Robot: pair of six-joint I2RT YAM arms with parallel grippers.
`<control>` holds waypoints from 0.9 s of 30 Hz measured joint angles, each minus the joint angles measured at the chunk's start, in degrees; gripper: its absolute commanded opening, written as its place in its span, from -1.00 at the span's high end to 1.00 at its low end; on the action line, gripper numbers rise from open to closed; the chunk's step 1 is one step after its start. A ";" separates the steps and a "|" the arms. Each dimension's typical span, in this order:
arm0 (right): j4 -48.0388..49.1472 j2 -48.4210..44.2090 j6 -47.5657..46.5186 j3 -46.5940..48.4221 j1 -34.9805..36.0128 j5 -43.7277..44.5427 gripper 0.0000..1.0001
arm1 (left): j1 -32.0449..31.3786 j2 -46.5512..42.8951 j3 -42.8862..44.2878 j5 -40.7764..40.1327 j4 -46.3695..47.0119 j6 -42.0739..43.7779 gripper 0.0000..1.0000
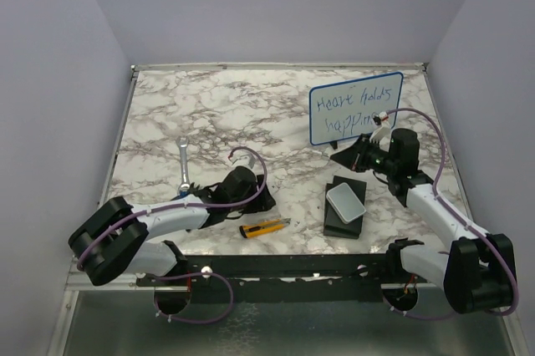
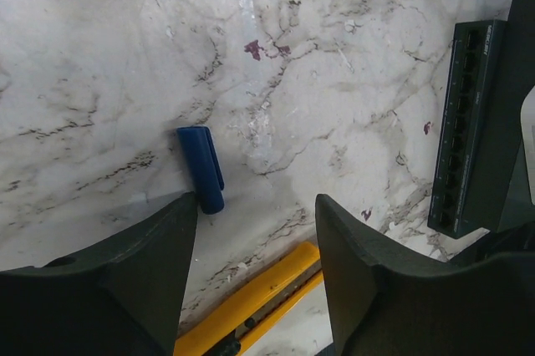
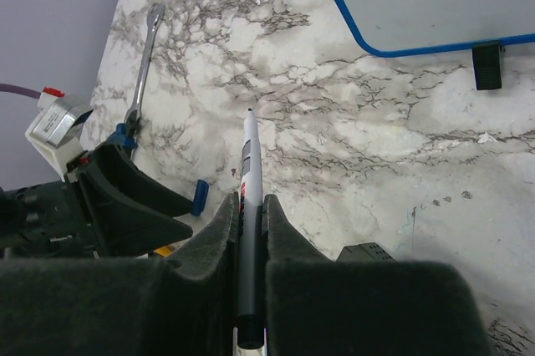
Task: Write a sentence on the whiteboard
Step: Close the whiteboard marker at the center of the board.
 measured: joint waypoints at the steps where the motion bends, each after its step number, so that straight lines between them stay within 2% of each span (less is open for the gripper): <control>1: 0.00 -0.17 0.00 0.00 0.00 0.02 0.99 | -0.37 0.02 0.00 0.17 0.00 -0.42 -0.20; 10: -0.17 -2.16 0.35 -0.68 0.00 1.11 0.99 | -1.66 0.09 -0.15 1.51 3.10 -3.37 -0.20; 20: -2.08 -4.81 0.37 -0.76 0.00 2.62 0.99 | -1.88 7.19 0.17 1.44 13.05 -2.91 -0.18; 27: -2.95 -6.08 0.22 -0.74 0.00 4.26 0.99 | -1.90 7.52 0.90 1.40 14.53 -0.76 -0.23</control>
